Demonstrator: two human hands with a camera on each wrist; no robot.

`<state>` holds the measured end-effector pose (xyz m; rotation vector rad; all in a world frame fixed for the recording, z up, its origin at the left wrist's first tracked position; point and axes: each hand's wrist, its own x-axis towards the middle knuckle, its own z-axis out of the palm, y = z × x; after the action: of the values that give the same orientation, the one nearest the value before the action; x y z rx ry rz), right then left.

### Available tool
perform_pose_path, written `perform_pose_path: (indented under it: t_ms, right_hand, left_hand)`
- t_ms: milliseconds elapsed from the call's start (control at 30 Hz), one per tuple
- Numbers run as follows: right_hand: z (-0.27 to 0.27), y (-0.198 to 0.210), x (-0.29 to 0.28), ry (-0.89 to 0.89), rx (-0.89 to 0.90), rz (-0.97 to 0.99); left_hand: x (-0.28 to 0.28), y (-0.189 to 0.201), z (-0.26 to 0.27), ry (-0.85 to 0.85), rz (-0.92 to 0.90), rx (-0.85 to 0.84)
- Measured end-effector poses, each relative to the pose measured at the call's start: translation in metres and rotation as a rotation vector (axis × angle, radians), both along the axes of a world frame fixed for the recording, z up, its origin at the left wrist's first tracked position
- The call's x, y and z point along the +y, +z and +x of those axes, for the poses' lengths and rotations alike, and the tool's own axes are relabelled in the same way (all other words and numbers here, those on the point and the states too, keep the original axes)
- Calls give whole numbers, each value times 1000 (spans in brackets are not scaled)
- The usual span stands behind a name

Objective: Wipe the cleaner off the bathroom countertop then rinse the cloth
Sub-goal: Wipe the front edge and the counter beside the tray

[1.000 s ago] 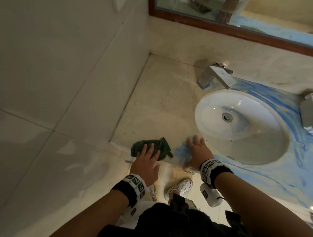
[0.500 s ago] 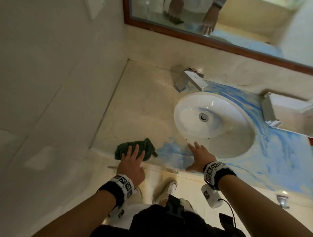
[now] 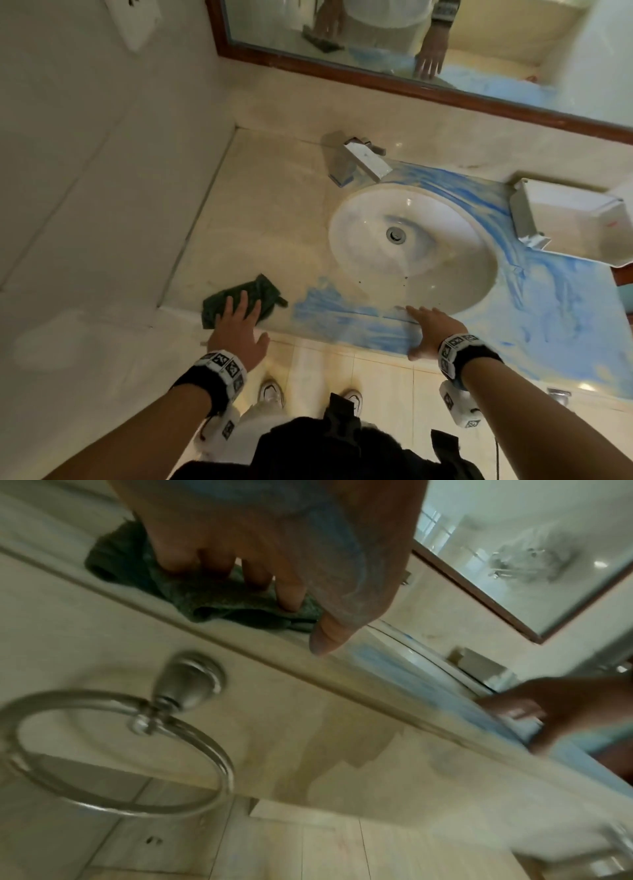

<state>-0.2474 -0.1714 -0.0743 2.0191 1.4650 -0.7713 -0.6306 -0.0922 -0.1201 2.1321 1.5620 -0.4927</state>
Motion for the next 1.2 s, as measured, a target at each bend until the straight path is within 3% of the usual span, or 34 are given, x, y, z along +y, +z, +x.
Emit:
perform_pose_path:
  t_ms: [133,267,433,567,733,867,1067,1200]
  right_hand:
    - [9,-7,-4,7,72,13]
    - [15,-10,-18,37,137,110]
    - [23,-18,-29,68,180,173]
    - [26,-23,-31,76,182,196]
    - [27,-28,-42,70,83,229]
    - [33,-31,-49,33,69,223]
    - [34,-37,-43,4,112,202]
    - [37,-39,-42,16,115,193]
  left_hand:
    - [-40,3,53,-162,-66,-22]
    - [-41,7,73,-181,-82,-29]
    - [-15,4,41,23,-27,62]
    - [-18,8,68,133,-22,84]
    - [-62,7,135,-109,-78,69]
    - [-67,10,143,-179,-66,70]
    - [-37,11,78,61,-66,90]
    - [-35,14,89,169,-73,116]
